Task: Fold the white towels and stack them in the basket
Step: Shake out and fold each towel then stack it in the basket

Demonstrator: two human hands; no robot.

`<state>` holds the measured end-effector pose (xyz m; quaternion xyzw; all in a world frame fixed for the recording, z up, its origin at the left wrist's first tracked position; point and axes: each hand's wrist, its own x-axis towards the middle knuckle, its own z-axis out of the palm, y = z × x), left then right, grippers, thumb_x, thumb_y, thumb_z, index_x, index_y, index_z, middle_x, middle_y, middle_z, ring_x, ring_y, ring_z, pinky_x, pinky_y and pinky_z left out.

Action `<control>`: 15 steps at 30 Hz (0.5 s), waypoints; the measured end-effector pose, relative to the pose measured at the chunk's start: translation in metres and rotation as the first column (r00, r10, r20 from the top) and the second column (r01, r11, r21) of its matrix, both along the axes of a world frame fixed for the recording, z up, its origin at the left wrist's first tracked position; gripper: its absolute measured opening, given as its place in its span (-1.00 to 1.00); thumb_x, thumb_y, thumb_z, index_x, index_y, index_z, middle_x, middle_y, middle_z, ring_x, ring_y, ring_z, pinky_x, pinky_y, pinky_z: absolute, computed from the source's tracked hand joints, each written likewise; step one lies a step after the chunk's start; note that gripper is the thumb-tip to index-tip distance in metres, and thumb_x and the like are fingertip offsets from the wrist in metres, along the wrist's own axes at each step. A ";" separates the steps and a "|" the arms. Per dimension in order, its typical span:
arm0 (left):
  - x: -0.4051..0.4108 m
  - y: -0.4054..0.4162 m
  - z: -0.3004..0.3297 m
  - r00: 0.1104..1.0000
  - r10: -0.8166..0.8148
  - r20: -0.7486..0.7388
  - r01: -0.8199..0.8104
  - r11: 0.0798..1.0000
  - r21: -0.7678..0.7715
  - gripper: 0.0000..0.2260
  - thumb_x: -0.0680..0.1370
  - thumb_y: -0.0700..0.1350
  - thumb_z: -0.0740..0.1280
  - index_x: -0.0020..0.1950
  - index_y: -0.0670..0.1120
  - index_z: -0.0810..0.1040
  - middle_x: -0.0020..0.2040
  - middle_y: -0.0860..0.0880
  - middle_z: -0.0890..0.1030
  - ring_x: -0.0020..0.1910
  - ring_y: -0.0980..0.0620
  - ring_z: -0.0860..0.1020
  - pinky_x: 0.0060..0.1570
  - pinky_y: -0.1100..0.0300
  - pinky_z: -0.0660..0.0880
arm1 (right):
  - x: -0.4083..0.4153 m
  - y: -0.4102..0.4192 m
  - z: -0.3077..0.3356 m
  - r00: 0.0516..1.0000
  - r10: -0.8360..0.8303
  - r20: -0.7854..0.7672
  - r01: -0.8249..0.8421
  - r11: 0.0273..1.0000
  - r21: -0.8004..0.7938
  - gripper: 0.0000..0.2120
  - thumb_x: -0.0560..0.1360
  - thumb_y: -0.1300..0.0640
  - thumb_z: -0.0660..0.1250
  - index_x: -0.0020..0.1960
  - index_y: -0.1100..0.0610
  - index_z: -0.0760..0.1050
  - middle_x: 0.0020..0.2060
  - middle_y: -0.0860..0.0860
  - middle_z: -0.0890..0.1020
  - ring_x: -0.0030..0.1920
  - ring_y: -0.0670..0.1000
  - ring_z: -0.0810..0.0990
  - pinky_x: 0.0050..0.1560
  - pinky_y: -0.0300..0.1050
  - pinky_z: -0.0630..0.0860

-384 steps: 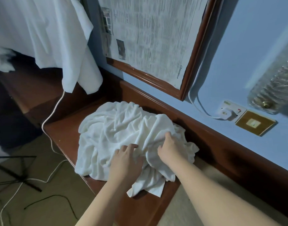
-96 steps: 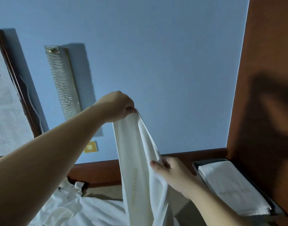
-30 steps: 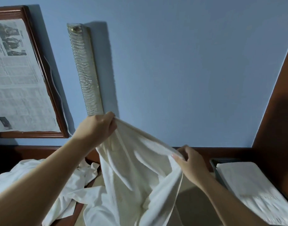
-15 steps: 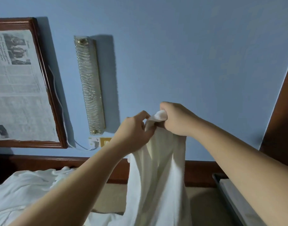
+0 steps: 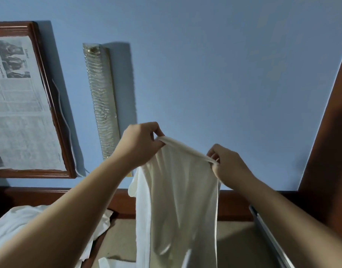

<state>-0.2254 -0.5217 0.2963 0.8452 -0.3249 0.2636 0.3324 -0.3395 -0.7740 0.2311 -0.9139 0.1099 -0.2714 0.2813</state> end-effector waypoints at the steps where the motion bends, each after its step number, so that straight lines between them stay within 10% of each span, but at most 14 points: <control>1: 0.003 0.005 0.002 1.000 0.001 -0.005 -0.001 1.000 0.023 -0.90 0.47 0.05 0.53 -0.18 0.09 0.66 -0.46 0.09 0.53 -0.36 0.18 0.52 -0.38 0.30 0.28 | -0.002 -0.005 -0.015 0.999 -0.044 -0.015 0.044 0.999 0.024 -0.70 0.52 0.32 0.24 -0.07 -0.09 0.53 -0.16 -0.09 0.63 -0.17 -0.01 0.61 -0.21 -0.10 0.56; 11: 0.043 0.061 -0.018 0.961 0.217 -0.173 -0.162 0.946 0.282 -0.78 0.47 0.08 0.57 -0.19 0.06 0.57 -0.30 0.06 0.59 -0.28 0.08 0.55 -0.33 0.18 0.37 | -0.020 -0.053 -0.006 0.998 -0.063 -0.010 0.064 0.978 0.198 -0.81 0.62 0.04 0.38 -0.15 0.06 0.61 -0.29 -0.02 0.68 -0.25 0.06 0.66 -0.16 0.01 0.59; 15: 0.037 0.047 -0.019 0.952 0.163 -0.260 -0.066 0.937 0.344 -0.78 0.45 0.16 0.58 -0.02 0.10 0.71 -0.28 0.14 0.54 -0.30 0.25 0.50 -0.32 0.29 0.35 | -0.012 -0.030 0.041 0.998 0.055 0.016 -0.057 0.987 0.149 -0.57 0.64 -0.10 0.33 -0.27 0.10 0.32 -0.39 0.00 0.32 -0.38 -0.05 0.28 -0.27 -0.05 0.18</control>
